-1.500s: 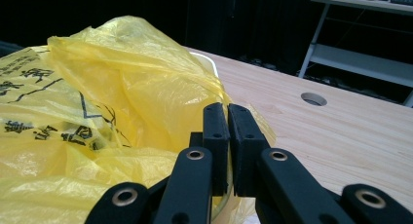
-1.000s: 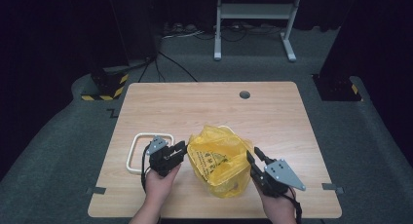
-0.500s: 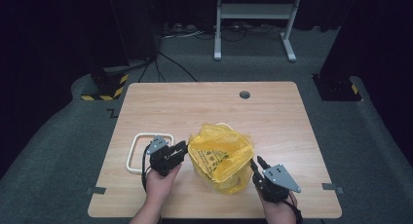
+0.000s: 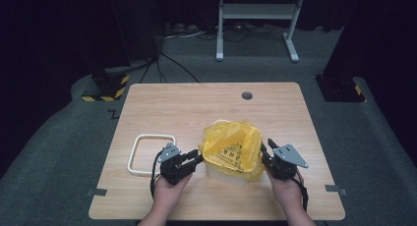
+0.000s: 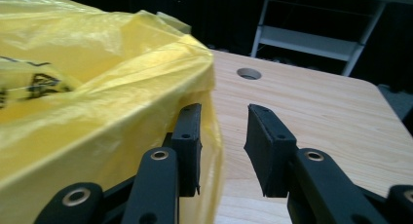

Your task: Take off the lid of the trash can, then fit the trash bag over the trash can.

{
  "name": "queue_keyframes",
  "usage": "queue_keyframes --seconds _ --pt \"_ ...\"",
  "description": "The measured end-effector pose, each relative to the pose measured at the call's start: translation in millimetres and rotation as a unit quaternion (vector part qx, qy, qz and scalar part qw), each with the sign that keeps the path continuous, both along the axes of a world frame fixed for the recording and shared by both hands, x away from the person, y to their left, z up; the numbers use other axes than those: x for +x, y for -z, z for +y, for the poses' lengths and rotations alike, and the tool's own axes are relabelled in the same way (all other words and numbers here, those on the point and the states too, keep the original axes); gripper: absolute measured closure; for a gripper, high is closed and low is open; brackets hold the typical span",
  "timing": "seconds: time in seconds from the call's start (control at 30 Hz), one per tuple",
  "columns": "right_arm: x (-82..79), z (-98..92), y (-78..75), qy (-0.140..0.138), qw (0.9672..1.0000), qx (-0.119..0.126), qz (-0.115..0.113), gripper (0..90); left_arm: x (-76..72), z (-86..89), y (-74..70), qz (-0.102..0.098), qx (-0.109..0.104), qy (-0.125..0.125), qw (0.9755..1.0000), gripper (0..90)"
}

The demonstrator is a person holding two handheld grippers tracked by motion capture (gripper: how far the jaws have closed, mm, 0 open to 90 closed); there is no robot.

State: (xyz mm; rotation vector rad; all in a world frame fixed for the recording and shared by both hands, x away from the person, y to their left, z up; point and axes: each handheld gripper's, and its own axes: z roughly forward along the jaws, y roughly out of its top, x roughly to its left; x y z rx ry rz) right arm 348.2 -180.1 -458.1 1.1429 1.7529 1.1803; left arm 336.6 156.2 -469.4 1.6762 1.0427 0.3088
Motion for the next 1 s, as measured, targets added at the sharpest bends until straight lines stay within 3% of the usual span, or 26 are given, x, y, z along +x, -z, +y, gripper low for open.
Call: queue_keyframes --seconds 0.07,0.27,0.43,0.57,0.8,1.0 --pt "-0.9 -3.0 -0.2 0.006 1.0 0.004 -0.002 65.0 -1.0 2.1 -1.1 -0.002 0.0 -0.008 1.0 62.3" --pt "-11.0 -8.1 -5.0 0.015 0.9996 0.007 -0.023 63.6 -7.1 14.2 -11.2 -0.036 -0.007 -0.036 0.9987 54.3" --pt "-19.7 -10.4 -8.7 0.017 0.9993 0.008 -0.033 63.1 -15.3 19.0 -22.9 -0.073 -0.008 -0.047 0.9962 47.8" --pt "-23.8 -10.5 -10.4 0.017 0.9991 0.008 -0.038 63.1 -18.1 20.3 -28.9 -0.091 -0.02 -0.054 0.9942 42.3" --pt "-30.0 -7.0 -10.0 0.011 0.9993 0.001 -0.037 62.7 -16.2 10.9 -41.1 -0.126 0.004 -0.029 0.9915 41.9" --pt "-33.5 -2.5 -4.8 0.0 0.9997 -0.011 -0.022 61.2 -4.7 -6.8 -41.2 -0.118 0.025 -0.003 0.9927 43.3"
